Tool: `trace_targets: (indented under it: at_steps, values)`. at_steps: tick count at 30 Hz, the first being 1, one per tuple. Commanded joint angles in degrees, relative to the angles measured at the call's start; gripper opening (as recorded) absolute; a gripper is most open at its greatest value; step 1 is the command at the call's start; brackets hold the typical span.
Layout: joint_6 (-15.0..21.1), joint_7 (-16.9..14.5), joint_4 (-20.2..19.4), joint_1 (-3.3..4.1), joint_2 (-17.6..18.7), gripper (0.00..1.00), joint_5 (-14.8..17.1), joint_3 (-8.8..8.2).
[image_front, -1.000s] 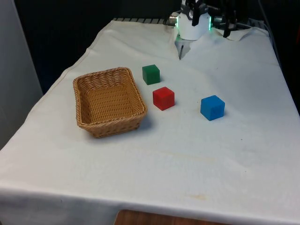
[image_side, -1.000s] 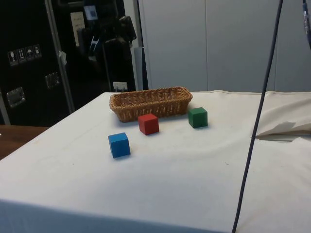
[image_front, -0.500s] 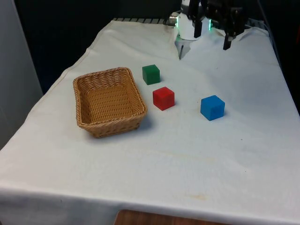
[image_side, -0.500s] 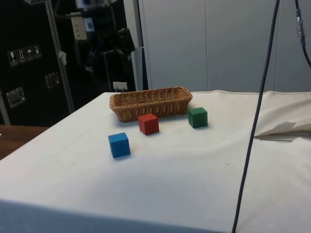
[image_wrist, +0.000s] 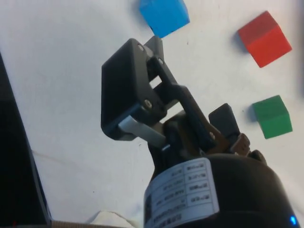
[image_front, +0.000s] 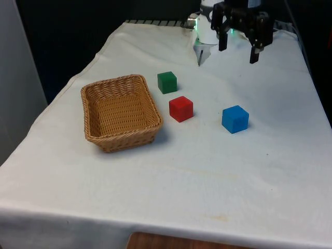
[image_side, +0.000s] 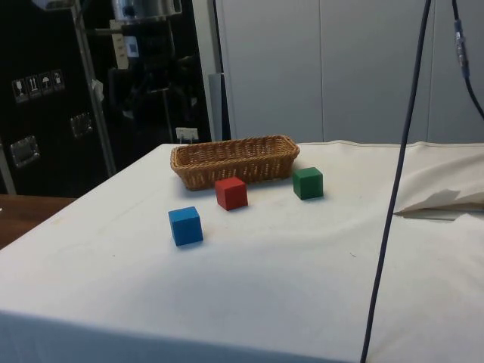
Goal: Pick up the blue cube and place it into the basket.
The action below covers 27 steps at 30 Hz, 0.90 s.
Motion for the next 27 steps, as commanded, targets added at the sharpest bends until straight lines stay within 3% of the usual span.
trace_targets:
  at_steps: [1, 13, 27]
  values:
    - [0.97, 0.29, -0.29, -0.06, -0.11, 1.0, 0.86, 0.17]
    - [1.6, 2.86, -0.74, 0.11, 1.09, 1.0, 0.46, 0.63]
    - [7.05, 7.45, -2.35, 0.23, 4.53, 1.0, 1.26, 1.09]
